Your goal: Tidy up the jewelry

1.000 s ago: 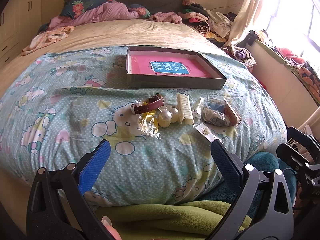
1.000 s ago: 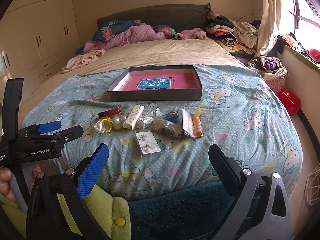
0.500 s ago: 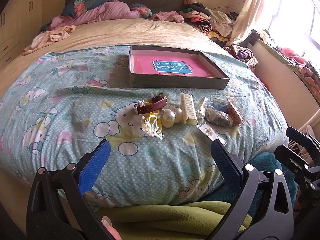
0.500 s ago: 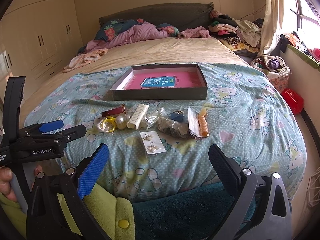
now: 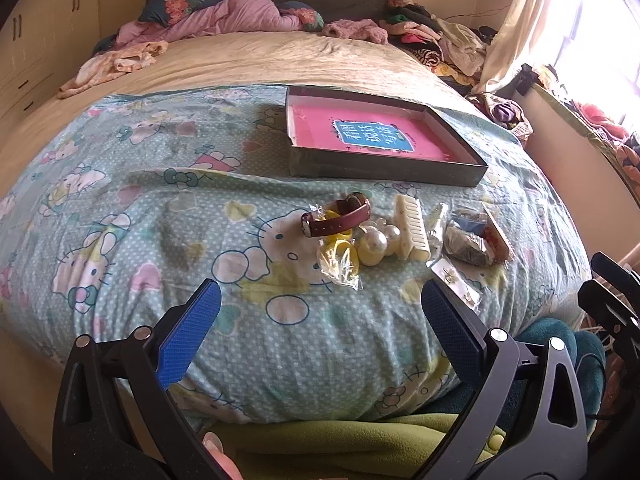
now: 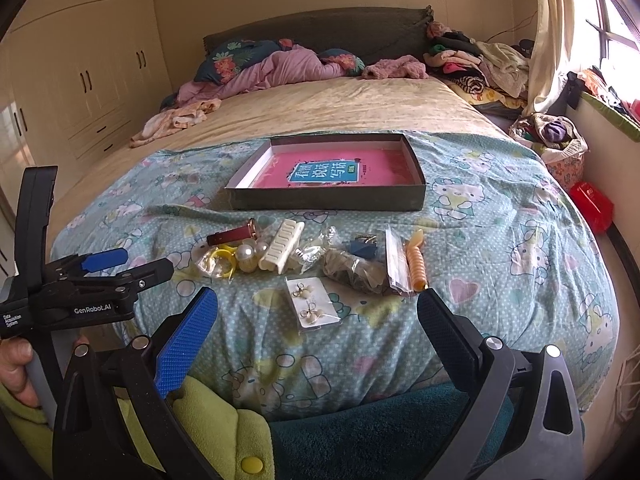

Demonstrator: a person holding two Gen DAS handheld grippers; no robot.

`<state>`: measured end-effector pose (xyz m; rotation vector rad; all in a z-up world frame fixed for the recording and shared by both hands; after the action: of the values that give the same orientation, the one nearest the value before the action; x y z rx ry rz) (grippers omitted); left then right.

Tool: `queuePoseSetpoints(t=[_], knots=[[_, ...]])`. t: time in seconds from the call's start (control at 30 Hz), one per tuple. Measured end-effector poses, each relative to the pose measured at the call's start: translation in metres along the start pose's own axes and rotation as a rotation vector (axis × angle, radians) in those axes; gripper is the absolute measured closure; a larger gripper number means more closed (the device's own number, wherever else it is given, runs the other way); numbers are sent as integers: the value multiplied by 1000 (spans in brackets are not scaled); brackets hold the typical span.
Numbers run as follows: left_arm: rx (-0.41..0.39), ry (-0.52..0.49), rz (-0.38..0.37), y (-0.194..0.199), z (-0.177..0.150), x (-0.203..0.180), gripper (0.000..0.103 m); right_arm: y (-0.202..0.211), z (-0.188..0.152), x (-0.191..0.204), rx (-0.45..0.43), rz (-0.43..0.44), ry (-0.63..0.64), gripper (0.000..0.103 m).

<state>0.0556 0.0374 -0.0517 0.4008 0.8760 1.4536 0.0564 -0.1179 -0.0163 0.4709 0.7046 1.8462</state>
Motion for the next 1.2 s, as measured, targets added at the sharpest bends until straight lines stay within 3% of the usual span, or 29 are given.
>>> queuePoseSetpoints(t=[0.4,0.67,0.93,1.1,1.13,1.17,1.2], knots=[[66,86,-1,-26,8,40,9,-26,23,-28,-8,-40,-34,4],[136,90,-107,-60,3,30,9,-62,31,-63,29,-104,-91,4],[173,67,-129,-92,-1,21,10,-94,20,-92,96,-149,-120,4],[162,25,-114,-101,3,19,28,-113,13,-103,143,-145,-153,4],[153,15,-117,-101,3,18,36,-114,12,-102,150,-135,-151,4],[147,2,-116,-102,4,16,51,-117,12,-99,155,-122,-144,4],[148,-10,-111,-105,5,14,57,-119,11,-95,160,-110,-130,7]])
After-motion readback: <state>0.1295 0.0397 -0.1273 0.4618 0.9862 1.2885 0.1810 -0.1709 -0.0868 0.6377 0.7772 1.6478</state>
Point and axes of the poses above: each gripper's, at about its wrist camera, not at the fingertips, and y roughly against the way its jaws point, x to its left, z to its top, the point moved 7 cm from there along -y, roughly the way its jaws point, and after that the axes turned 10 degrees about -z, right-handed, at the moved point
